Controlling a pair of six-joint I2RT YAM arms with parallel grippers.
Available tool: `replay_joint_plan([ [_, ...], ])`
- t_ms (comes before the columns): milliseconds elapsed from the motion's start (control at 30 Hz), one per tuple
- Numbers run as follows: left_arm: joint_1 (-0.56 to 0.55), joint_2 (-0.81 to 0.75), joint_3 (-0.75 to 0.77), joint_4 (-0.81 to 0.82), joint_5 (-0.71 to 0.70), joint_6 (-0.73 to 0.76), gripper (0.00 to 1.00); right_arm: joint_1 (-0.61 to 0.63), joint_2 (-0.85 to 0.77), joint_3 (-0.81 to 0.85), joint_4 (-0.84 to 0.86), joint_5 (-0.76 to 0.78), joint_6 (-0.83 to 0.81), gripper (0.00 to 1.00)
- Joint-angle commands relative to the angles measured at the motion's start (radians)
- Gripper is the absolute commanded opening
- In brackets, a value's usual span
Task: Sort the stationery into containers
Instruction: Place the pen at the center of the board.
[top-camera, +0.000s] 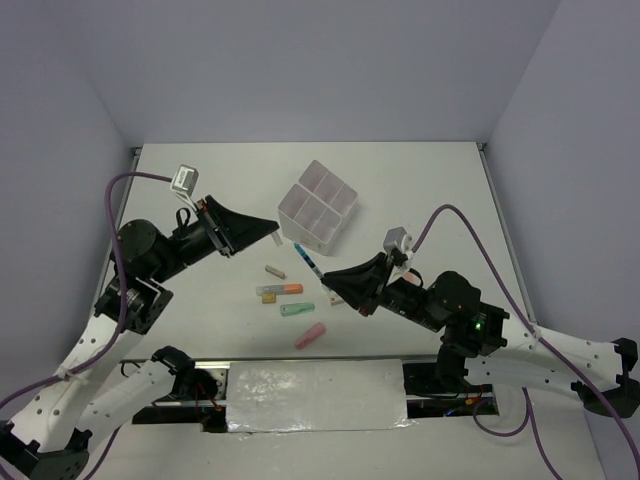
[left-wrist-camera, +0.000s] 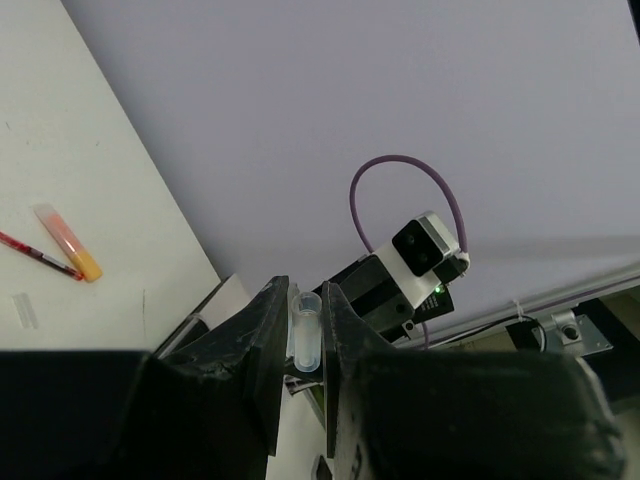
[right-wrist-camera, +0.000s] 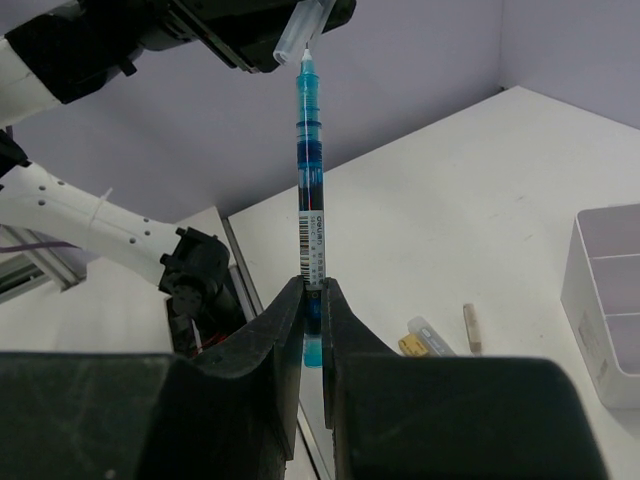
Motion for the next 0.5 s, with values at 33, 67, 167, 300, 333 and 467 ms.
replay_joint_plan([
  [33, 0.006, -0.012, 0.079, 0.062, 0.045, 0.096, 0.00, -0.004, -0.004, 0.030, -0.011, -0.013, -0.025, 0.00],
  [67, 0.006, -0.014, 0.093, 0.015, 0.037, 0.167, 0.00, -0.004, -0.006, 0.028, -0.009, -0.015, -0.028, 0.00],
  [167, 0.006, -0.022, 0.133, -0.071, -0.001, 0.349, 0.00, -0.003, -0.012, 0.028, -0.014, -0.004, -0.033, 0.00],
  [300, 0.008, -0.061, 0.077, -0.060, 0.011, 0.529, 0.00, -0.003, -0.015, 0.027, -0.027, 0.055, -0.047, 0.00],
  [333, 0.006, -0.072, 0.055, -0.032, 0.053, 0.552, 0.00, -0.004, -0.014, 0.027, -0.035, 0.066, -0.047, 0.00],
  [467, 0.006, -0.124, -0.050, 0.109, 0.207, 0.615, 0.00, -0.004, -0.001, 0.034, -0.053, 0.111, -0.050, 0.00],
])
